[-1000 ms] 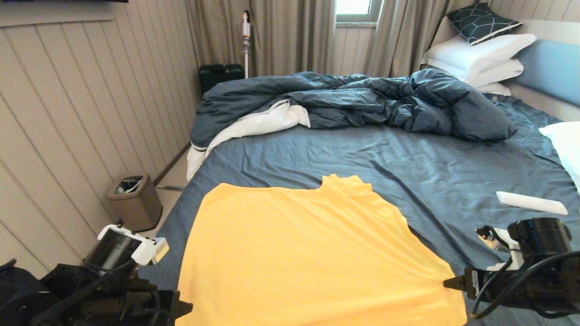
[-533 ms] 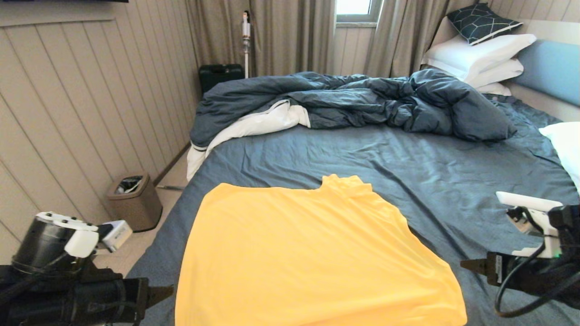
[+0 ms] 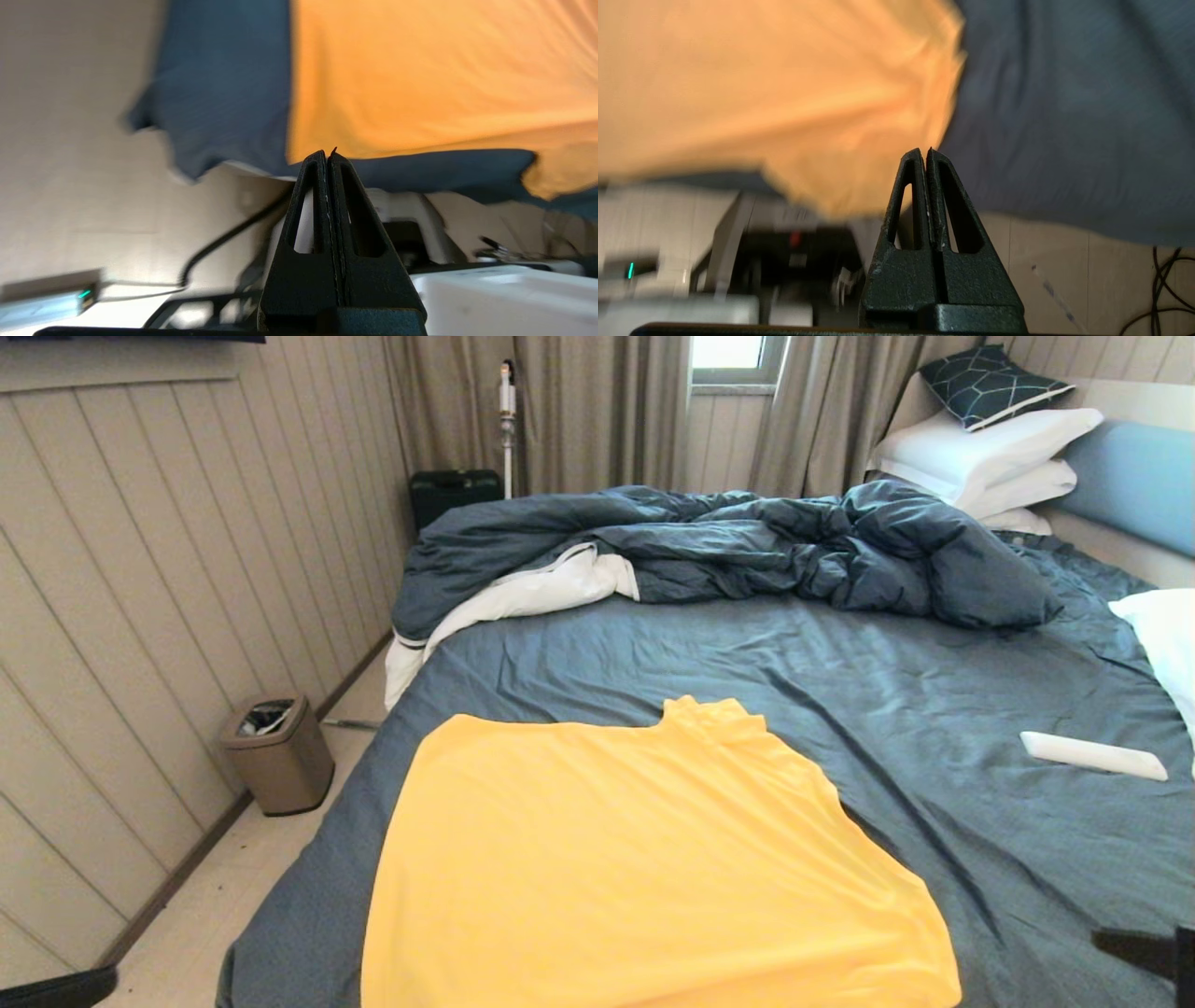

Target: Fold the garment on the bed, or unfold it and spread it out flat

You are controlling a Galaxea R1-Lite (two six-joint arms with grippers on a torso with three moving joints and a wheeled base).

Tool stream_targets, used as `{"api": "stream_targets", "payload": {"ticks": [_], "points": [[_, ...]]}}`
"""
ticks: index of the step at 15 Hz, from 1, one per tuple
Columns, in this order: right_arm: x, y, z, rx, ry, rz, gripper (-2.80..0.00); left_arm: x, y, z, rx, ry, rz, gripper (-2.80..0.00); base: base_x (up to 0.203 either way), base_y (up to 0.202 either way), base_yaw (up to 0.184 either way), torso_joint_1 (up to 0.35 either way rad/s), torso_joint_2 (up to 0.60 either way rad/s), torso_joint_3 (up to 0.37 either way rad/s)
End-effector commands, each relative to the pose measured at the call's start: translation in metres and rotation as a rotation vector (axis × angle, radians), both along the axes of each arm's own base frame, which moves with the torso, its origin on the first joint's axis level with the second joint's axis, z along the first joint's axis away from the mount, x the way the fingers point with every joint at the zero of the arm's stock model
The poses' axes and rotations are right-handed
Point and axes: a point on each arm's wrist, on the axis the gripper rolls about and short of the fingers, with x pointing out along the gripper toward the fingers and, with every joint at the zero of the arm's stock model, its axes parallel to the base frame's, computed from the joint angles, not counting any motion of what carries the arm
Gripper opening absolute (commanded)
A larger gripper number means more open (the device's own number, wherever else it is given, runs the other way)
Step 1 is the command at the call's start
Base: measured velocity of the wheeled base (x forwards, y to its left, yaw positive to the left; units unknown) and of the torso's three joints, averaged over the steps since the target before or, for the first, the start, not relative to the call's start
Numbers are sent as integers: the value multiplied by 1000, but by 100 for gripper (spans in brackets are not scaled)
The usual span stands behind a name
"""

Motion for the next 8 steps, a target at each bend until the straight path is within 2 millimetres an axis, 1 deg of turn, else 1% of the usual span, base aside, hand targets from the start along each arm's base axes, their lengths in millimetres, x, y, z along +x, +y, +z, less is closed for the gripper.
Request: {"api": "stream_targets", "payload": {"ticks": [1, 2, 3, 4, 6, 7, 8], "points": [[-53, 7, -1, 6, -39, 102, -280, -60, 22, 2, 23, -88, 93, -280, 0, 0, 0, 0, 0, 0], [-64, 7, -8, 14, -28, 121, -280, -74, 26, 1, 46, -64, 154, -280, 0, 0, 0, 0, 0, 0], [-74, 7, -17, 18, -31, 125, -280, -84, 25, 0, 58, -59, 234, -280, 0, 0, 0, 0, 0, 0], [-84, 6, -26, 19, -47, 121, -280, -95, 24, -5, 63, -78, 278, -280, 0, 0, 0, 0, 0, 0], [-100, 5, -40, 20, -100, 110, -280, -112, 24, -21, 74, -120, 264, -280, 0, 0, 0, 0, 0, 0], [-107, 4, -48, 17, -129, 100, -280, -115, 24, -32, 90, -121, 254, -280, 0, 0, 0, 0, 0, 0], [-113, 4, -55, 11, -171, 90, -280, -111, 23, -41, 102, -98, 252, -280, 0, 0, 0, 0, 0, 0]]}}
